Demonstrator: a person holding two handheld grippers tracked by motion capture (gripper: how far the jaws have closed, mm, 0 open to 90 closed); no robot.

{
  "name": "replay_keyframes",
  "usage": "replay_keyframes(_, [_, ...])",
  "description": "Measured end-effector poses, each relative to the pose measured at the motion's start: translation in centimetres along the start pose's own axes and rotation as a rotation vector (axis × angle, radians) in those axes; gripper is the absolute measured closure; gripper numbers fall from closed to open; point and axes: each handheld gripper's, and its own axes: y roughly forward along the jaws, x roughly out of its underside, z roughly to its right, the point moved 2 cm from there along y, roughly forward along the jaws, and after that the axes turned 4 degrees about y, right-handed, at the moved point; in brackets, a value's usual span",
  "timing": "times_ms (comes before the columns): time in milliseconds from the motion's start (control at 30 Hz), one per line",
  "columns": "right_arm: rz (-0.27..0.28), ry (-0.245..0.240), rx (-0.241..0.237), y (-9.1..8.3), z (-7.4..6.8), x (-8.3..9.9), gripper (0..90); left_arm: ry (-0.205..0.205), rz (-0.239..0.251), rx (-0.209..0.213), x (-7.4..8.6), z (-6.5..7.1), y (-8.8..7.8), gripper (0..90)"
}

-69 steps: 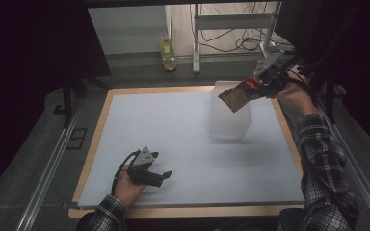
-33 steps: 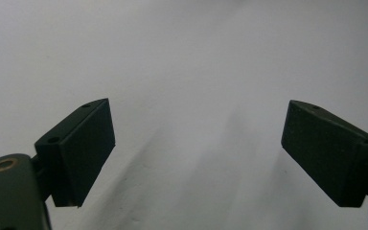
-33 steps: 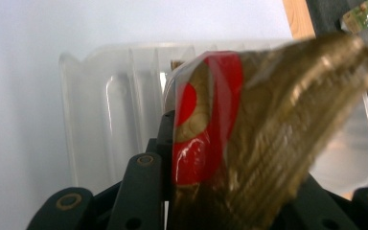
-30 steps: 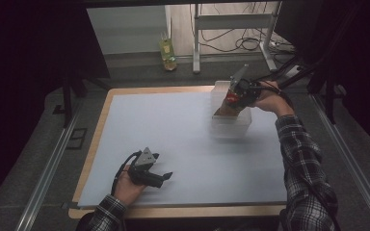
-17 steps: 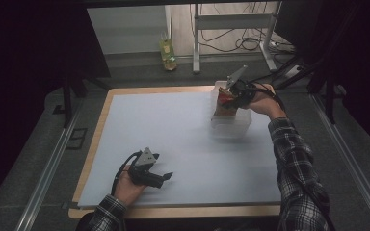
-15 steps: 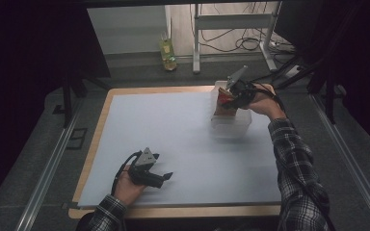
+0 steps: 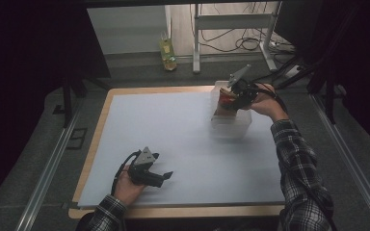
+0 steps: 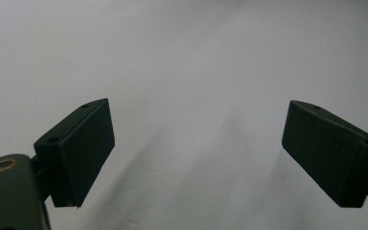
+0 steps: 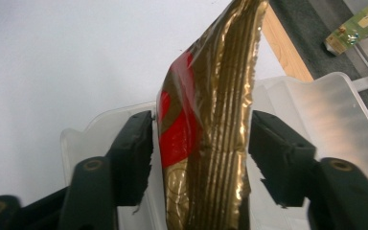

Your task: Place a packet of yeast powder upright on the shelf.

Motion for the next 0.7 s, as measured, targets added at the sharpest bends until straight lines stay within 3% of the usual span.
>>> replay_keyframes(100, [0.001,0.028,0.017,-0.03,-0.04,-0.04,34.8,0.007,-0.005,-0.002,0.02,0.01,0.03,11.0])
replay_keyframes(333, [0.038,0.041,0.062,-0.31,-0.32,-0.16,25.3,0.007,-0.006,0.000,0.02,0.03,0.05,11.0])
replay_keyframes(700, [0.128,0.132,0.048,-0.96,-0.64,-0.20,16.1,0.008,-0.007,-0.002,0.01,0.06,0.08,11.1])
